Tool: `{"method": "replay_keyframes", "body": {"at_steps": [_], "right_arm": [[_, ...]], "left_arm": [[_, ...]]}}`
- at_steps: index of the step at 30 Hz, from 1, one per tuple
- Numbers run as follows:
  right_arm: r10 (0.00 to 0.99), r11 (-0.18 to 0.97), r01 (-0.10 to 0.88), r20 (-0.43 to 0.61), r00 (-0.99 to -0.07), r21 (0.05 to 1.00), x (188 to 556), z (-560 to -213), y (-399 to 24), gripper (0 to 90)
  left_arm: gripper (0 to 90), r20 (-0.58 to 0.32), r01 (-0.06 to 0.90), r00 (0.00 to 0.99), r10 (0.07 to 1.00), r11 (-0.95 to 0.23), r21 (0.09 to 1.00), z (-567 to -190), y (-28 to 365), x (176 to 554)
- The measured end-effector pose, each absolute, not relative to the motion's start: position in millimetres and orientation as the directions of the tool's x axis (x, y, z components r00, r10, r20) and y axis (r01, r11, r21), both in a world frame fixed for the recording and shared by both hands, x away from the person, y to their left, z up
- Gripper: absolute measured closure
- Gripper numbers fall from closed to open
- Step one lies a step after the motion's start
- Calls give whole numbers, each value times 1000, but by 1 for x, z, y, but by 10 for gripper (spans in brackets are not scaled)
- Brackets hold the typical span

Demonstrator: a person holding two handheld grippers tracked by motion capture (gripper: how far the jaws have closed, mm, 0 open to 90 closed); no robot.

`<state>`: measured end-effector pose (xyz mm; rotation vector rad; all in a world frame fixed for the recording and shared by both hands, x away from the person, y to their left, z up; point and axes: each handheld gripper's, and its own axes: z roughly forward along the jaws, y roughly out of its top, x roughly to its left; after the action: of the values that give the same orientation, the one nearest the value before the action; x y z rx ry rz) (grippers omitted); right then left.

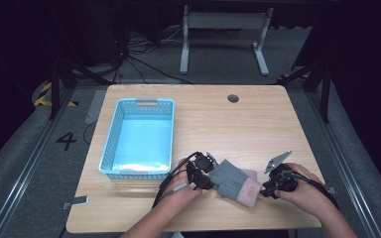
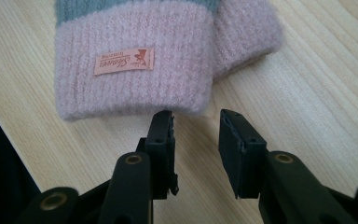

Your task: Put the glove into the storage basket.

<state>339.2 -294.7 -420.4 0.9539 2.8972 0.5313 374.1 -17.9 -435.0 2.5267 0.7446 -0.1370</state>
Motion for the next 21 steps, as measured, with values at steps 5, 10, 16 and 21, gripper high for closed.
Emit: {"method": "replay_keyframes", "body": {"at_steps": [5, 10, 16, 21], "right_arm": [[583, 754, 566, 57, -810, 333, 339, -420, -293, 666], [581, 756, 564, 57, -812, 333, 339, -421, -293, 667], [580, 753, 560, 54, -813, 345, 339, -420, -294, 671], [572, 756, 548, 46, -819, 358, 337, -415, -295, 673]], "left_arm": [[771, -216, 523, 850, 481, -717, 461, -430, -19, 371], [806, -206, 526, 848, 488, -726, 443, -435, -19, 374], [872, -199, 530, 844, 498, -718, 452, -433, -19, 373], [875, -192, 522, 849, 493, -720, 458, -429, -18, 372]]}}
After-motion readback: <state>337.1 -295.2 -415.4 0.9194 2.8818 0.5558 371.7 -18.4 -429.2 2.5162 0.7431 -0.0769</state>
